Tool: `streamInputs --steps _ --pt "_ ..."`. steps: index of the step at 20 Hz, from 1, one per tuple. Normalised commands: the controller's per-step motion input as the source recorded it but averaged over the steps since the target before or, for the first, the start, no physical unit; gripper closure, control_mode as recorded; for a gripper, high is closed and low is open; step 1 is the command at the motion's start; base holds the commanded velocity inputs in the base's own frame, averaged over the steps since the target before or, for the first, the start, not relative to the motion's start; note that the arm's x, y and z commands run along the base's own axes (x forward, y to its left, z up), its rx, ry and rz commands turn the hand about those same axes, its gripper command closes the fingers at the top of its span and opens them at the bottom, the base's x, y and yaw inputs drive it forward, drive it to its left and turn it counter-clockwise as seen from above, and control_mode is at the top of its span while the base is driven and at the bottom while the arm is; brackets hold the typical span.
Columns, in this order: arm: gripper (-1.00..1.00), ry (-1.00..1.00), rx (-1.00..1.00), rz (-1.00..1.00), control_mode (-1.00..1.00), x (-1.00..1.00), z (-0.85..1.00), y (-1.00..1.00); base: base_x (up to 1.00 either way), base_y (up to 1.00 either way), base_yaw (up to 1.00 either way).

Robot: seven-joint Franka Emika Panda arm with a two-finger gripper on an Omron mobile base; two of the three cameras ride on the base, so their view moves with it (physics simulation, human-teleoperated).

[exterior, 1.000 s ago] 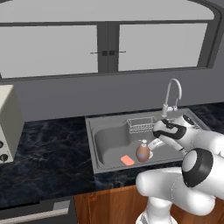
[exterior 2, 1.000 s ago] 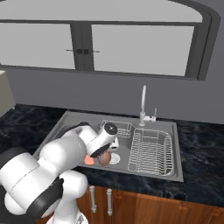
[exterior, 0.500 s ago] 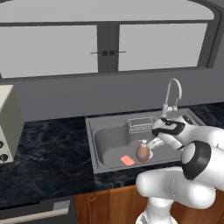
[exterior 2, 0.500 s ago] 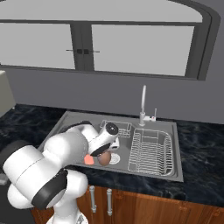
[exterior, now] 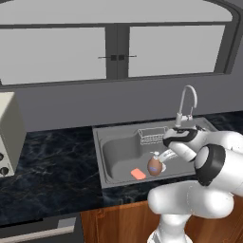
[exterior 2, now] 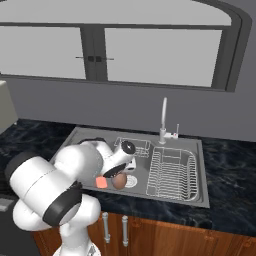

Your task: Pick up the bar soap and soap dispenser from the sink, and place them back in the cabinet, and close the cabinet doors.

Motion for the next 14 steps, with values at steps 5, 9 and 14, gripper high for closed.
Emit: streamInputs --steps 5,9,14 --pt "-1.0 0.0 0.04 0.0 -1.0 0.05 -0.12 0.0 0.0 0.0 0.0" --pt "-1.0 0.0 0.01 0.0 -1.0 0.08 -0.1 0.0 0.0 0.0 0.0" --pt "-1.0 0.0 0.0 0.0 -1.0 0.11 -0.07 0.0 0.0 0.0 0.0"
